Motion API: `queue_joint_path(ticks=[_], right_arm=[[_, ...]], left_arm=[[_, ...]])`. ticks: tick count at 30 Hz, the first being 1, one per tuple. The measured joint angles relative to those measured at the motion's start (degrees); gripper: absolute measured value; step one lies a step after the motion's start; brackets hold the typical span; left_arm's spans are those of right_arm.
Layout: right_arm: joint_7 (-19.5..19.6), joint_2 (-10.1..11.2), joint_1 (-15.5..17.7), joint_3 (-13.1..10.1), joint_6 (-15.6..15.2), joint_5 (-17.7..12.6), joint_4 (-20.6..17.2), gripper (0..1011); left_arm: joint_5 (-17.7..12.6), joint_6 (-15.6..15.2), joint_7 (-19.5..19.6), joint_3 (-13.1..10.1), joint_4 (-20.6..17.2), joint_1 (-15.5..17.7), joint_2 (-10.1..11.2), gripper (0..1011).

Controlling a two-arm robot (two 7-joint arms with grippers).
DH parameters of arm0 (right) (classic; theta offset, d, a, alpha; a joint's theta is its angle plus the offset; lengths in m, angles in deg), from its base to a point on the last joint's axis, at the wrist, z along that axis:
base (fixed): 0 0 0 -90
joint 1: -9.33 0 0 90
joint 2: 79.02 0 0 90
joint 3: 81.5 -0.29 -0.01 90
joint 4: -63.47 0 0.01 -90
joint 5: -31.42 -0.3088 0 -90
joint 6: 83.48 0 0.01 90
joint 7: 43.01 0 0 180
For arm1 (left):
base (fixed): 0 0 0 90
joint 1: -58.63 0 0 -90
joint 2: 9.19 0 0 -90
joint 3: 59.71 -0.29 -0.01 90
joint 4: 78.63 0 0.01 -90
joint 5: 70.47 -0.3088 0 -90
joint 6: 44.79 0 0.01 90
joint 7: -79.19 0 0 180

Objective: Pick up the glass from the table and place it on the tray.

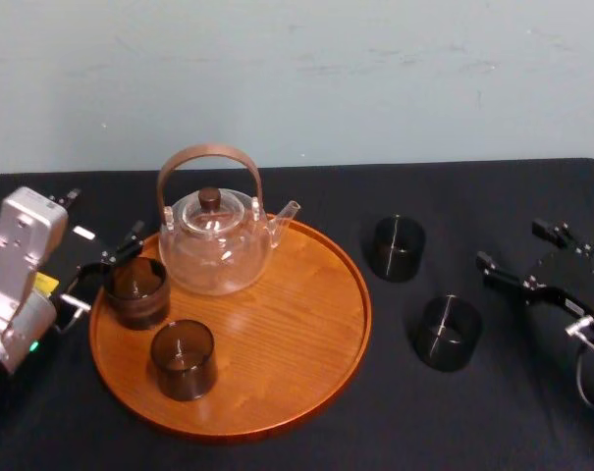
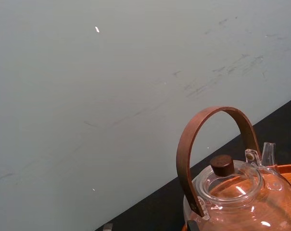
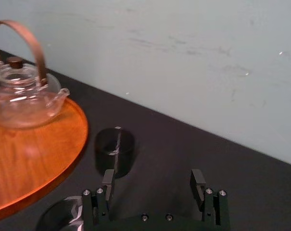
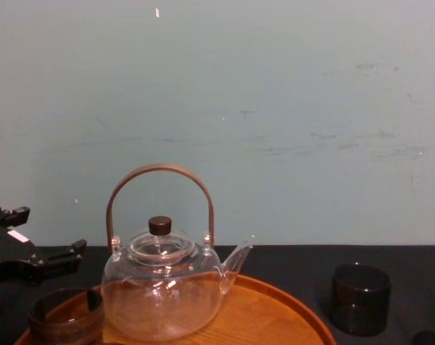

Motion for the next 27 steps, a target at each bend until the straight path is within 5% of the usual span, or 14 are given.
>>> queue_joint_path(ticks=[15, 27], right_arm=[[-5.7, 5.3, 8.9, -5.5, -5.4, -3.7, -7.2, 1002], [-9.1, 6.9, 11.1, -5.3, -6.1, -1.1, -9.8, 1002]], left_arm=[[0.0, 0.0, 0.0, 0.0, 0.0, 0.0, 0.0, 1001], [0.0, 0.0, 0.0, 0.0, 0.0, 0.0, 0.0, 1001]])
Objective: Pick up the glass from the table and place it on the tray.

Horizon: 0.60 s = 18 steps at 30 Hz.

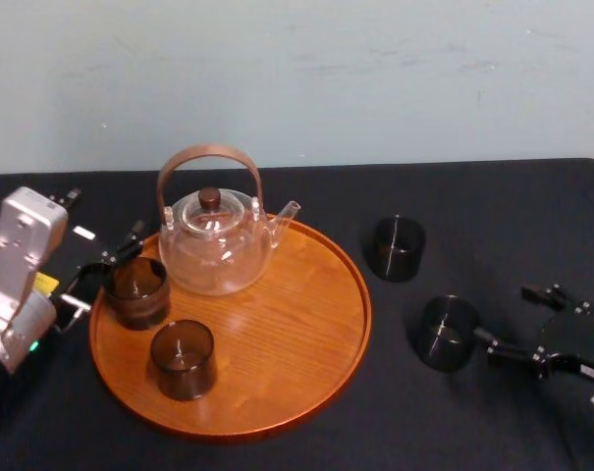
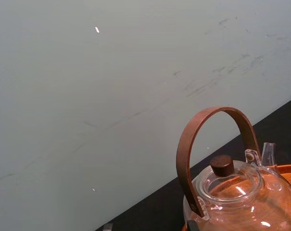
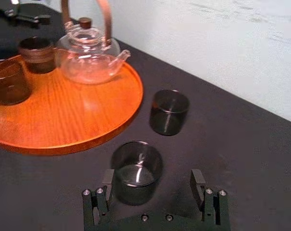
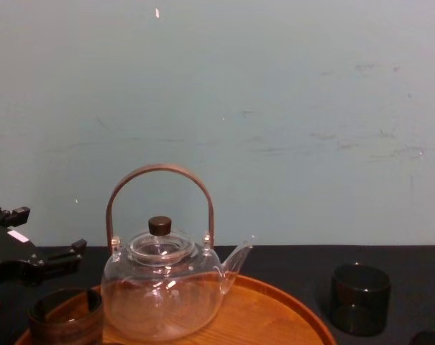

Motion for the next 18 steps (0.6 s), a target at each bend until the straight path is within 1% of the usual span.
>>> queue_joint_path(ticks=[10, 18], right_arm=[[-2.1, -0.4, 0.2, 1.0, -0.2, 2.5, -0.5, 1003], [-2.7, -1.9, -0.5, 1.2, -1.3, 3.7, 0.4, 1003]], left_arm=[[0.0, 0.0, 0.0, 0.0, 0.0, 0.0, 0.0, 1002], [0.0, 0.0, 0.0, 0.0, 0.0, 0.0, 0.0, 1001]])
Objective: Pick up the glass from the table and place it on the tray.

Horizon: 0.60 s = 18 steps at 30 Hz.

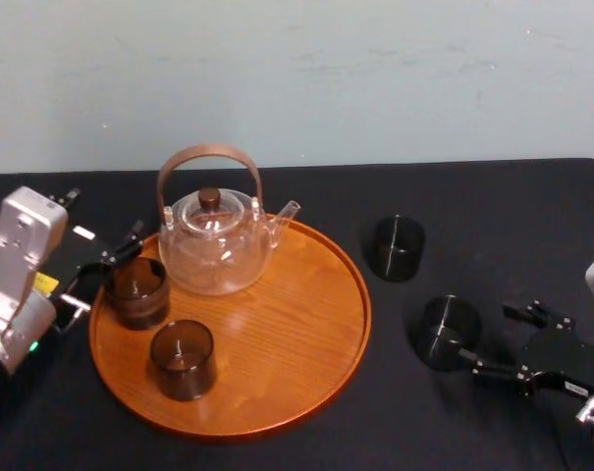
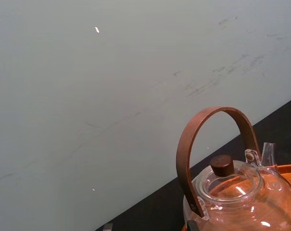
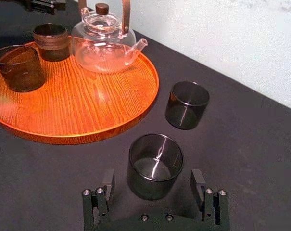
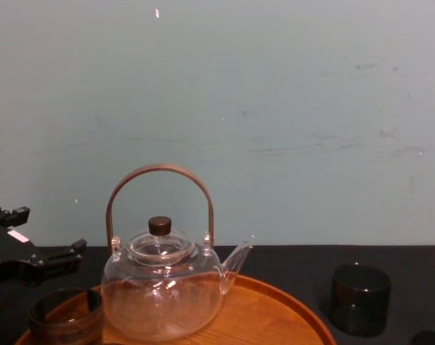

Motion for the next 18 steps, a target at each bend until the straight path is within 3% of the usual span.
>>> queue_joint_path(ticks=[18], right_arm=[[-2.2, -3.4, -3.5, 1.2, -3.2, 1.3, 3.6, 1002]], left_arm=[[0.0, 0.0, 0.0, 0.0, 0.0, 0.0, 0.0, 1001]])
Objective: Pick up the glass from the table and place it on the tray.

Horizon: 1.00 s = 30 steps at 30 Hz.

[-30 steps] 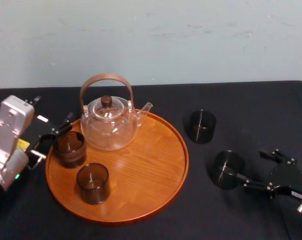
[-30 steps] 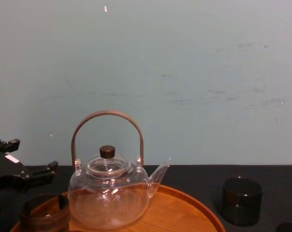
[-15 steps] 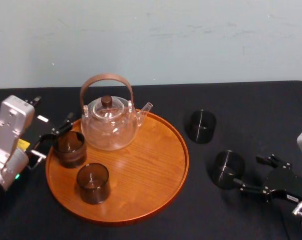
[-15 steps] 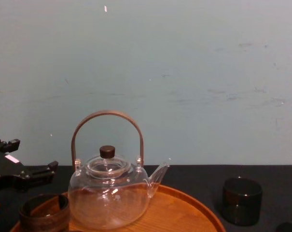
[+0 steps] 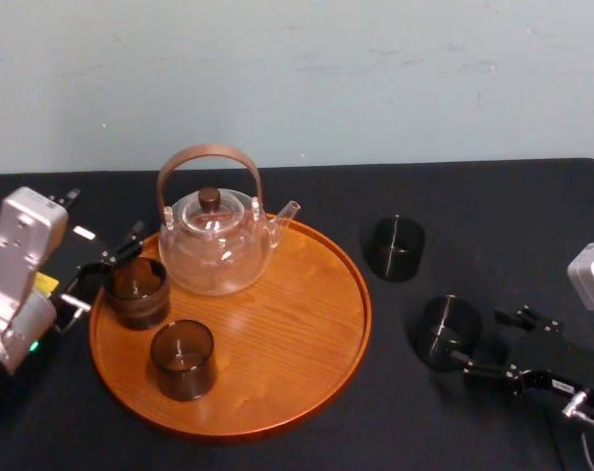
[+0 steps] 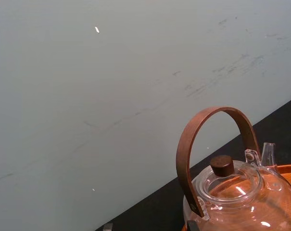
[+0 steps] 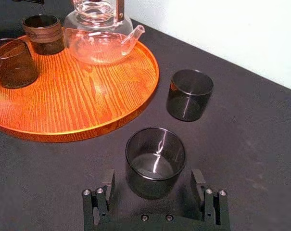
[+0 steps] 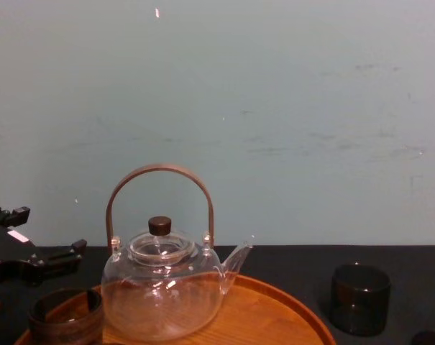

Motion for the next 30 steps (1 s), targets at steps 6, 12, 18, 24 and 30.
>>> queue_joint_path(ticks=[6, 12, 18, 24, 30], right_arm=[[-0.4, -0.7, -1.4, 0.7, -0.5, 0.5, 1.1, 1002], [-0.6, -1.5, -3.1, 1.5, -1.0, 1.1, 2.3, 1002], [-0.9, -2.3, -4.9, 2.5, -1.3, 1.8, 3.8, 1002], [-1.5, -2.9, -6.6, 3.4, -1.6, 2.2, 4.9, 1002], [-1.9, -3.4, -7.9, 4.2, -1.8, 2.5, 5.9, 1002]], left_arm=[[0.0, 0.0, 0.0, 0.0, 0.0, 0.0, 0.0, 1001], [0.0, 0.0, 0.0, 0.0, 0.0, 0.0, 0.0, 1001], [0.0, 0.0, 0.0, 0.0, 0.0, 0.0, 0.0, 1001], [0.0, 0.0, 0.0, 0.0, 0.0, 0.0, 0.0, 1001], [0.0, 0.0, 0.0, 0.0, 0.0, 0.0, 0.0, 1001]])
